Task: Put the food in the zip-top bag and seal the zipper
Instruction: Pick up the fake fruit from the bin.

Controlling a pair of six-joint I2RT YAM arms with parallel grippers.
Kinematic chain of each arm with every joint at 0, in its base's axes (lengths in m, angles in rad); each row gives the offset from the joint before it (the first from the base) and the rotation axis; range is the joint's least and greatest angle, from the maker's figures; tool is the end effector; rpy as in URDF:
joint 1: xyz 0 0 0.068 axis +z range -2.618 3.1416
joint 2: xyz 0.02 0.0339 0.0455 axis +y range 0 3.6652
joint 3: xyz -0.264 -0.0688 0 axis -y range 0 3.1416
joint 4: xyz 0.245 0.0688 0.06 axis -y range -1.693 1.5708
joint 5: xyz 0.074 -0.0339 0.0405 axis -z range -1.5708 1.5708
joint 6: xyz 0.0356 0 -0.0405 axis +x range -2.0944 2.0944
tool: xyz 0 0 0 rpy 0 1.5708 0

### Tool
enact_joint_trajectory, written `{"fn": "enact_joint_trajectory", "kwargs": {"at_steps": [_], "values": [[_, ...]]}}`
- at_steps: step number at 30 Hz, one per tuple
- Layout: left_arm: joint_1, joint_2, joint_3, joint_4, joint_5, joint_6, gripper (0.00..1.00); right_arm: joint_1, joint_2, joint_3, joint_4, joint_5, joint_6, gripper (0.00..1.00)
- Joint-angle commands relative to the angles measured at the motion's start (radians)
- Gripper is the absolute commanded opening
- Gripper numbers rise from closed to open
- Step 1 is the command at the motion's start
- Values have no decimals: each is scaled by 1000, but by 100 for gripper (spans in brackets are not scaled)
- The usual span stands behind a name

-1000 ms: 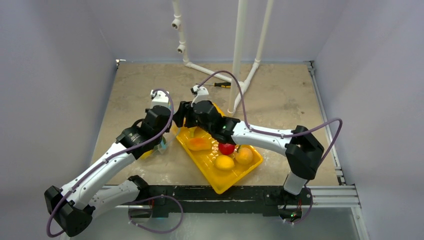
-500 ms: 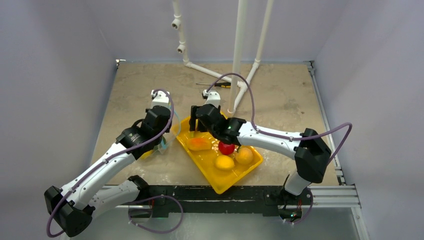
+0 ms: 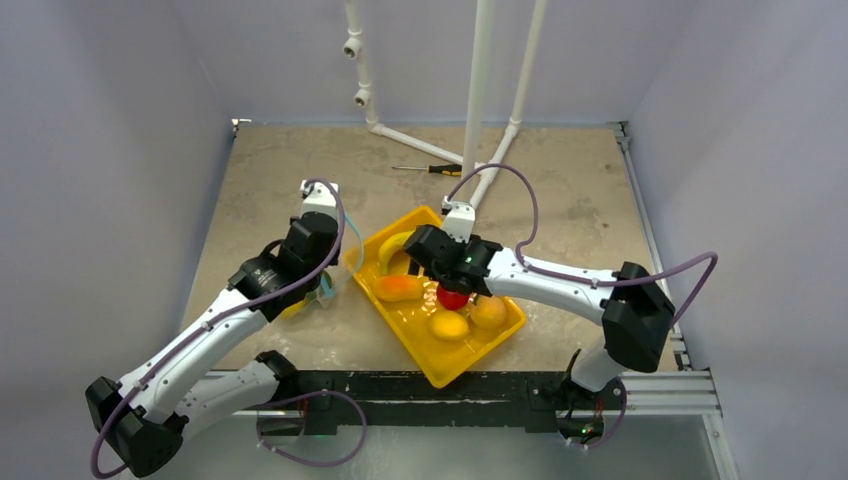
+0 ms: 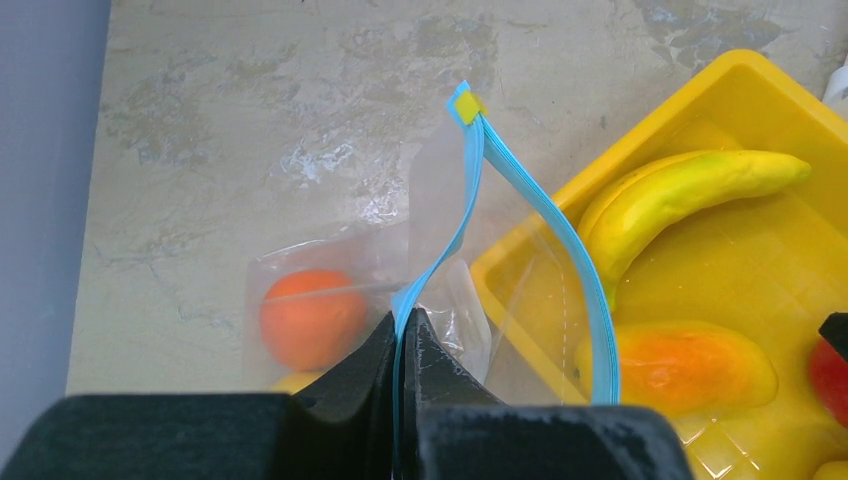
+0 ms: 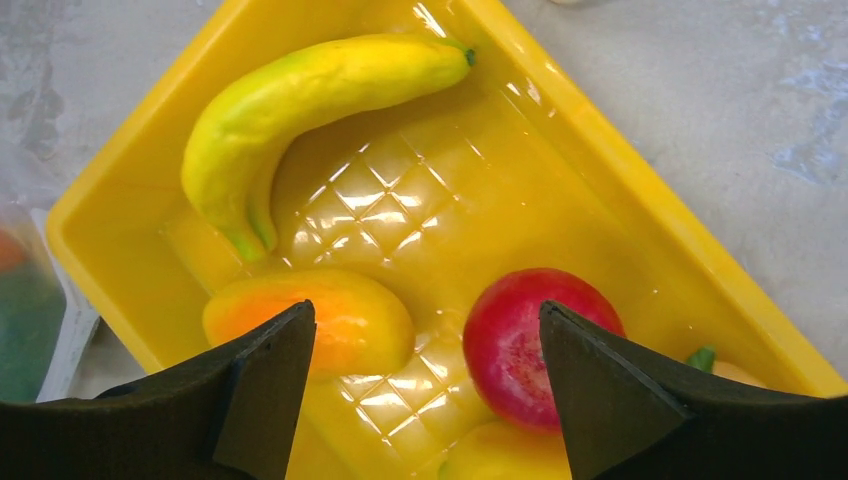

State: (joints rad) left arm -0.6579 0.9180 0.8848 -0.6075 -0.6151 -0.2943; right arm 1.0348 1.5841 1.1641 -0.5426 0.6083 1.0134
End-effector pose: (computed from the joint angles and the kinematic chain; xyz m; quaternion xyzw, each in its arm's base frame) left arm 0.1622 -0.0994 0.3134 0.0205 0.8624 0.0446 0.5039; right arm 0.1864 0.2739 0.2477 0.0799 0.9112 0.0955 0.3926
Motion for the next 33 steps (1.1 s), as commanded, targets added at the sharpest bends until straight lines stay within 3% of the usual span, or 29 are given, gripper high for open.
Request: {"fn": "enact_joint_trajectory", "kwargs": {"at_steps": [1,12,33], "values": [[-6,-25,-9,38,10,11,0,-1,-38,-18,-98,58,103,86],[-6,-33,-12,37,19,10,0,-12,-21,-58,-191,67,179,93],[-6,-34,-13,36,21,10,0,-12,28,-152,-35,-18,68,91]]}}
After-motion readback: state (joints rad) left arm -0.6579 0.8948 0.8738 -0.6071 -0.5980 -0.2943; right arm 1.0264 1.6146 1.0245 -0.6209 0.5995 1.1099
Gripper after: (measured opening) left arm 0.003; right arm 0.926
